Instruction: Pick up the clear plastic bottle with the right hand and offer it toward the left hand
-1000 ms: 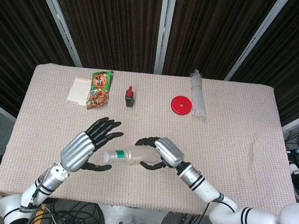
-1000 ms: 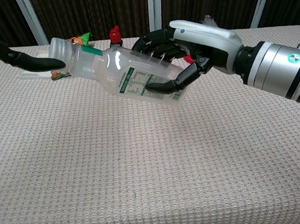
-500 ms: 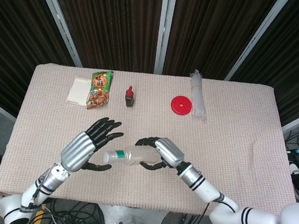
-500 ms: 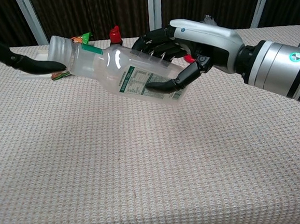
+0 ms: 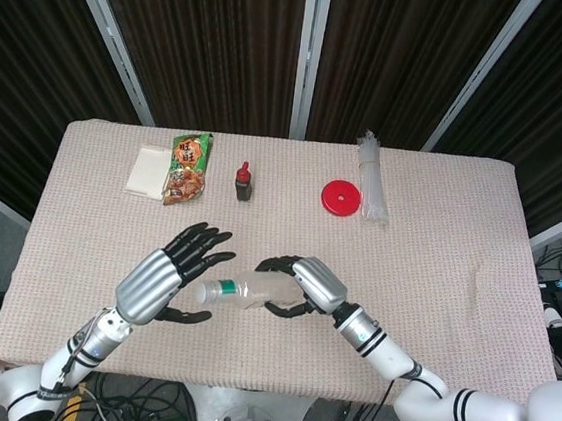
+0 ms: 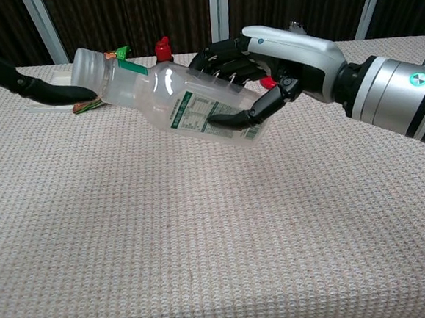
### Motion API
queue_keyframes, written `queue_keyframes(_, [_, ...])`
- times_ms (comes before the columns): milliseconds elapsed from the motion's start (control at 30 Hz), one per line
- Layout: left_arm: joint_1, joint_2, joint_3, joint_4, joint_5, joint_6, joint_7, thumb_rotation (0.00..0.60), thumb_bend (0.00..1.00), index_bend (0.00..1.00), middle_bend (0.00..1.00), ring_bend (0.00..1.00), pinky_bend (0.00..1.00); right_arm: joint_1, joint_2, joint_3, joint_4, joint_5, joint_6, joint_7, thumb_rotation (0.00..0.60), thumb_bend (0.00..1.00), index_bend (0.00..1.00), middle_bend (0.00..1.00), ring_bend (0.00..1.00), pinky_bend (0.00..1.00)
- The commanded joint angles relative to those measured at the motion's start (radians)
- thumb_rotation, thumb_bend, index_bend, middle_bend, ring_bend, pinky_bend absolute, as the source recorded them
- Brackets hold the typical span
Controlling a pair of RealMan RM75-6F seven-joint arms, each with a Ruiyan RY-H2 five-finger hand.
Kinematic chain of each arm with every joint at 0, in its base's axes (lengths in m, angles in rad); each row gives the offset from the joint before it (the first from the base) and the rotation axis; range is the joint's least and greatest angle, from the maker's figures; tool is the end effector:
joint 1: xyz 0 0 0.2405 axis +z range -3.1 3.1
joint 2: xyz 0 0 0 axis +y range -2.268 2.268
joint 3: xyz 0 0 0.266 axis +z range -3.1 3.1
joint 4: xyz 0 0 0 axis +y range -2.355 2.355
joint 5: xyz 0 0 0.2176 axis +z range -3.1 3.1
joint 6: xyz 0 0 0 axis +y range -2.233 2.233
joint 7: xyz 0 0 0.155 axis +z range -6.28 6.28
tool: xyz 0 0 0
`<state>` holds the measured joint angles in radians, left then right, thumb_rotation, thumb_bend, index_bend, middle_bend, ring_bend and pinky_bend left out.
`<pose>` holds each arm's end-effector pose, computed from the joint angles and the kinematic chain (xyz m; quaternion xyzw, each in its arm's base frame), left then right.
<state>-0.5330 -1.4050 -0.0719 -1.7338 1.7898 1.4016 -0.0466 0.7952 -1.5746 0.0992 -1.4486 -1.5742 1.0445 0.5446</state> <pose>-0.1122 0.2585 0.0518 -0.6777 -0.3016 -0.6201 0.2554 -0.0944 -0.3283 -0.0392 0.6805 -0.4924 0.5306 0.1139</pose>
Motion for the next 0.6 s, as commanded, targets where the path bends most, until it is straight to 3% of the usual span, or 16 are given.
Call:
queue_keyframes(33, [0.004, -0.006, -0.003, 0.011, -0.009, 0.002, 0.015, 0.6, 0.08, 0.14, 0.01, 0.0, 0.0, -0.001, 0.004, -0.002, -0.003, -0.003, 0.002, 0.002, 0.6, 0.46, 0.57, 0.51, 0.36, 0.49])
queue_keyframes(600, [-0.005, -0.014, -0.012, 0.001, 0.008, 0.008, 0.062, 0.6, 0.08, 0.14, 0.01, 0.0, 0.0, 0.006, 0.001, -0.005, -0.002, 0.006, -0.019, -0.005, 0.6, 0.46, 0.57, 0.51, 0.36, 0.49])
